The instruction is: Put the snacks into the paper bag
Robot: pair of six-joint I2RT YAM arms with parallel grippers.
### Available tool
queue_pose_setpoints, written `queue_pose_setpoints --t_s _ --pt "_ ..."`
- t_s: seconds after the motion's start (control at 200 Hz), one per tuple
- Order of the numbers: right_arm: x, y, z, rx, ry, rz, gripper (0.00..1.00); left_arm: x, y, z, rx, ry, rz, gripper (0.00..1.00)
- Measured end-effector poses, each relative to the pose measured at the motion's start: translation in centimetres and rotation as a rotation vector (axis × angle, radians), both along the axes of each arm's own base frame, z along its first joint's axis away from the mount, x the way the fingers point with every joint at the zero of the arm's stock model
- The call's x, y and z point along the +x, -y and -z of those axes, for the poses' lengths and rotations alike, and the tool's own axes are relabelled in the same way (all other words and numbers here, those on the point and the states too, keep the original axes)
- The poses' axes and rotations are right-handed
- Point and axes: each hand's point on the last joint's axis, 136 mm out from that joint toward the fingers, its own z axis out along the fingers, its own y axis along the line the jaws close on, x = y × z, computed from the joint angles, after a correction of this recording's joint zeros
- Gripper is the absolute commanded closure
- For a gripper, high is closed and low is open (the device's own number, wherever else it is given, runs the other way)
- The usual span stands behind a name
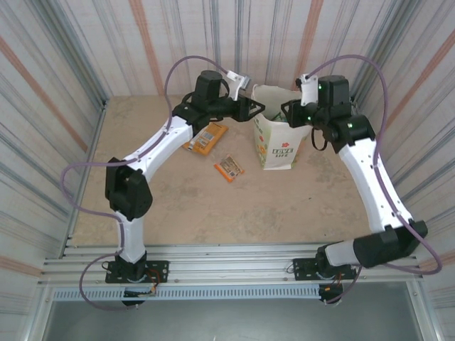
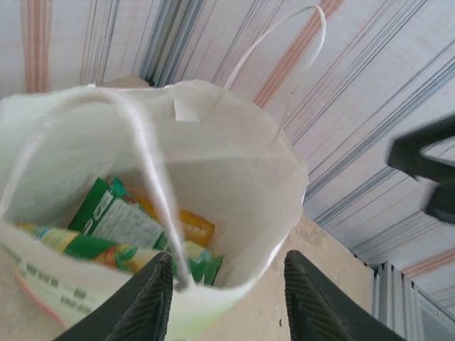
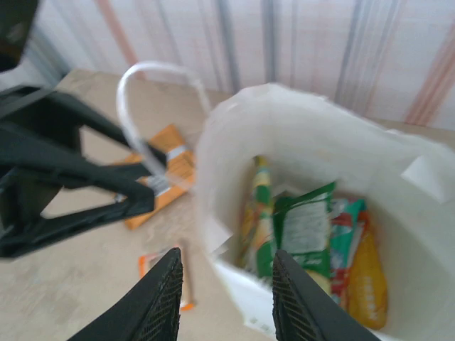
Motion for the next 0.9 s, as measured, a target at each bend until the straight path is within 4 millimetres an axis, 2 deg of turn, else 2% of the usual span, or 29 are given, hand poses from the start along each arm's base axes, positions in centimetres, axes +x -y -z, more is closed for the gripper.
queue_pose_setpoints --t_s 0.13,0.246,0.356,0.416,0.531,0.641,0.727,0.792,0.902 --pt "-4.0 -2.7 1.9 0.015 -0.019 -0.051 0.60 -1.8 -2.1 -0.1 0.029 -0.023 -0.031 0.48" --pt "-6.5 -5.0 5.6 0.027 -0.060 -0.076 0.59 -2.9 -4.8 0.4 0.045 -0.060 -0.078 0.47" --pt "-8.2 -6.9 10.0 0.032 -0.122 -0.083 0.58 -3.1 -8.0 2.4 0.066 -0.133 -0.152 0.46" --pt "-8.9 -8.1 11.6 0.028 -0.140 -0.089 0.57 -3.0 -9.6 4.1 0.079 -0.183 -0.195 0.45" --pt "-9.4 -10.6 12.6 0.038 -0.135 -0.105 0.57 -2.6 -12.8 8.3 0.114 -0.305 -0.277 0.44" --pt "-9.2 -13.3 13.2 0.064 -0.122 -0.121 0.56 -2.3 -16.0 12.5 0.144 -0.427 -0.369 0.44" --pt "-8.8 -15.1 14.4 0.074 -0.131 -0.127 0.56 -2.2 -18.8 15.2 0.154 -0.512 -0.444 0.44" --pt "-8.6 -16.3 15.5 0.078 -0.145 -0.133 0.56 -2.0 -20.9 16.8 0.157 -0.560 -0.500 0.44" --pt "-8.5 -18.0 17.6 0.064 -0.173 -0.150 0.54 -1.0 -24.0 18.0 0.150 -0.598 -0.578 0.43"
